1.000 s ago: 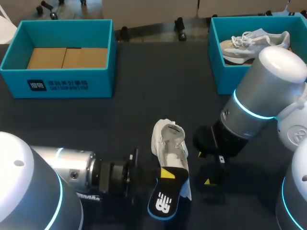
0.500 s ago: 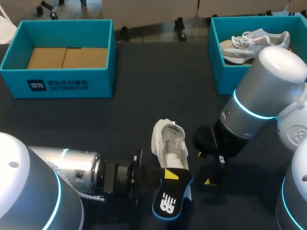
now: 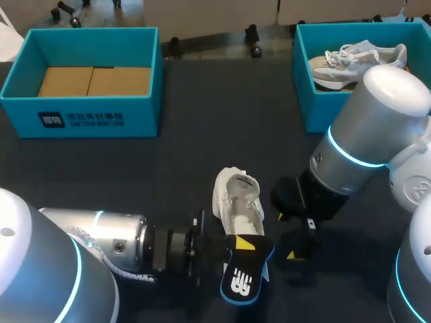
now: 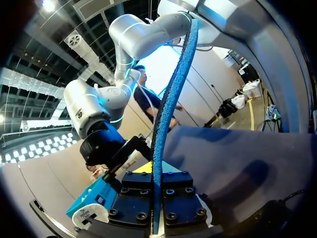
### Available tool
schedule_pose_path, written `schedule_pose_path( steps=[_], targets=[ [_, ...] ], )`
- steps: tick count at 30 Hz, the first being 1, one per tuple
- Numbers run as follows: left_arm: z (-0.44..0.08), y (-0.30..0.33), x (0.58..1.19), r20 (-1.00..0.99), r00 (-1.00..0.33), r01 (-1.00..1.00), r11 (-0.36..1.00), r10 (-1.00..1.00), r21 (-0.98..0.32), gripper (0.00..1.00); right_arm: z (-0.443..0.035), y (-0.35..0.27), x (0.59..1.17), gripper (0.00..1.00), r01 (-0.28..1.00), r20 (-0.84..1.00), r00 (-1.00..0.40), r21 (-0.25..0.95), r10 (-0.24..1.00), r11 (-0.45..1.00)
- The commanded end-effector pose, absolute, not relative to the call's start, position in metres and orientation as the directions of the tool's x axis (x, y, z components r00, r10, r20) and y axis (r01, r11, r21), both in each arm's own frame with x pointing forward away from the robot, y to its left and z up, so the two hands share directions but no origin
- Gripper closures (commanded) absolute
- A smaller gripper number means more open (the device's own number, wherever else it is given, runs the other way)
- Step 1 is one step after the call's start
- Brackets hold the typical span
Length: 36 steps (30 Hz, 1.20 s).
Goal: Take the shoe out of the shoebox, open the shoe tongue, remove and reinsert the insole, then place the shoe into the shoebox
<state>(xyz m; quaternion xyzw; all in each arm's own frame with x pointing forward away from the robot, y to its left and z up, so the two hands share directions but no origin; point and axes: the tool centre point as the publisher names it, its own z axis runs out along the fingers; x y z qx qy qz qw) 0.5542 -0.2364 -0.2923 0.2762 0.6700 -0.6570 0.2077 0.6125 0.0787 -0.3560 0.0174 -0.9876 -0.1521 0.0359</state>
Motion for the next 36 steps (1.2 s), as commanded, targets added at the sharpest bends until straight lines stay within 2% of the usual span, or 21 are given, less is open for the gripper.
schedule_pose_path(
  steps=[1,19,36],
  targets=[
    [-0.297,-0.239,0.558,-0.63,-0.772,0.631,-0.019,0.084,-0.776,1.0,-0.357,0.079,0.612,0.0,-0.024,0.065,-0.997,0.302,-0.046,0.953],
    [-0.3,-0.24,0.563,-0.621,-0.78,0.621,-0.018,0.077,-0.783,1.0,-0.357,0.079,0.612,0.0,-0.024,0.065,-0.997,0.302,-0.046,0.953],
    [-0.31,-0.247,0.58,-0.603,-0.798,0.602,0.027,-0.008,-0.798,1.0,-0.357,0.079,0.612,0.0,-0.024,0.065,-0.997,0.302,-0.046,0.953]
  ],
)
